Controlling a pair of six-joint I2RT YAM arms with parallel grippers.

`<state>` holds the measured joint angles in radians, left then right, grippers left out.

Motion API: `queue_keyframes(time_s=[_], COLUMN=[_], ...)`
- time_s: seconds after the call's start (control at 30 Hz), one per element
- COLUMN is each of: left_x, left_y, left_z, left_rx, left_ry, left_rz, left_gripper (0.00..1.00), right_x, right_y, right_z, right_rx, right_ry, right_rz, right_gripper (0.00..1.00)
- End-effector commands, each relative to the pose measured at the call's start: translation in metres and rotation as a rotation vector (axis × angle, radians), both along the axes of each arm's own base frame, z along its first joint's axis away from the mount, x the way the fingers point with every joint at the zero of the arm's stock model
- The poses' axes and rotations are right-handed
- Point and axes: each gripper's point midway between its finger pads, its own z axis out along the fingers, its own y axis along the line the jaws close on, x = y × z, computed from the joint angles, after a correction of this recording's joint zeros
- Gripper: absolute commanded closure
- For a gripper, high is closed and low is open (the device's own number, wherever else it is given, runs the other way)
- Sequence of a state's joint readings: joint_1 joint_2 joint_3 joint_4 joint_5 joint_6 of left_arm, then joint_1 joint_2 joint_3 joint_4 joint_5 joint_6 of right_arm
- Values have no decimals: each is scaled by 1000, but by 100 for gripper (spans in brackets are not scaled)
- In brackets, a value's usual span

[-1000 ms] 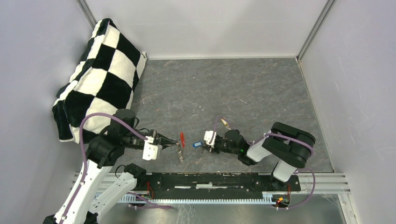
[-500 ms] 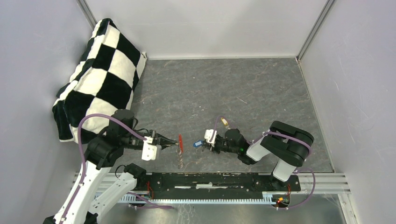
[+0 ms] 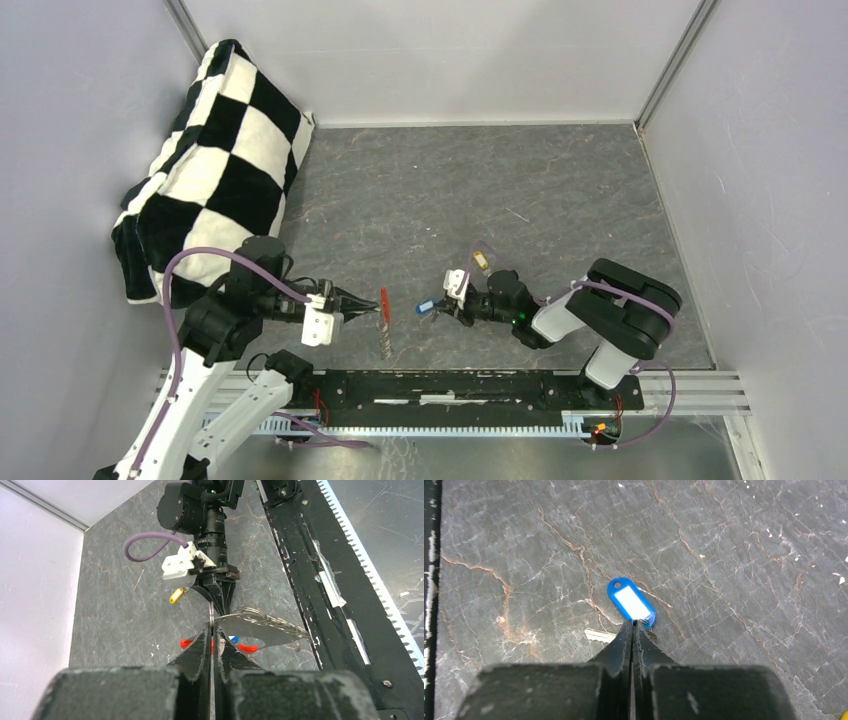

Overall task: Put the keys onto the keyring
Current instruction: Pick up the key from the center of the board.

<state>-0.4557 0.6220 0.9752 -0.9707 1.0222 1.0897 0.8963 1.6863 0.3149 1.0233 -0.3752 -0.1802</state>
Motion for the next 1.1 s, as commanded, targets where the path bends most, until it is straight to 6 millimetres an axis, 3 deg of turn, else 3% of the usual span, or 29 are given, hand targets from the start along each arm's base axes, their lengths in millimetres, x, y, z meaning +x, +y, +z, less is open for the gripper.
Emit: queue_keyframes(time_s=[0.0, 0.13, 0.4, 0.63, 0.8, 1.07], left_x=[-6, -8, -14, -20, -29, -31], left_y=[0, 0, -4, -7, -7, -7], left_z=[16, 15, 7, 6, 2, 2], left_rx=[-35, -37, -44, -57, -56, -44], left_ry=[-5, 5, 72, 117, 143, 129], left_rz=[1, -2, -39, -83, -123, -155], left_gripper=[98, 98, 98, 98, 98, 98], right_x=[-6, -15, -58, -97, -106, -112], right_y=[8, 10, 12, 20, 27, 35], right_z=[40, 65, 114, 186, 231, 264], right_rx=[105, 118, 132, 252, 325, 342], right_ry=[-55, -116, -211, -212, -249, -246], right_rz=[57, 126, 352, 573, 661, 755], right_gripper=[100, 100, 100, 100, 100, 100])
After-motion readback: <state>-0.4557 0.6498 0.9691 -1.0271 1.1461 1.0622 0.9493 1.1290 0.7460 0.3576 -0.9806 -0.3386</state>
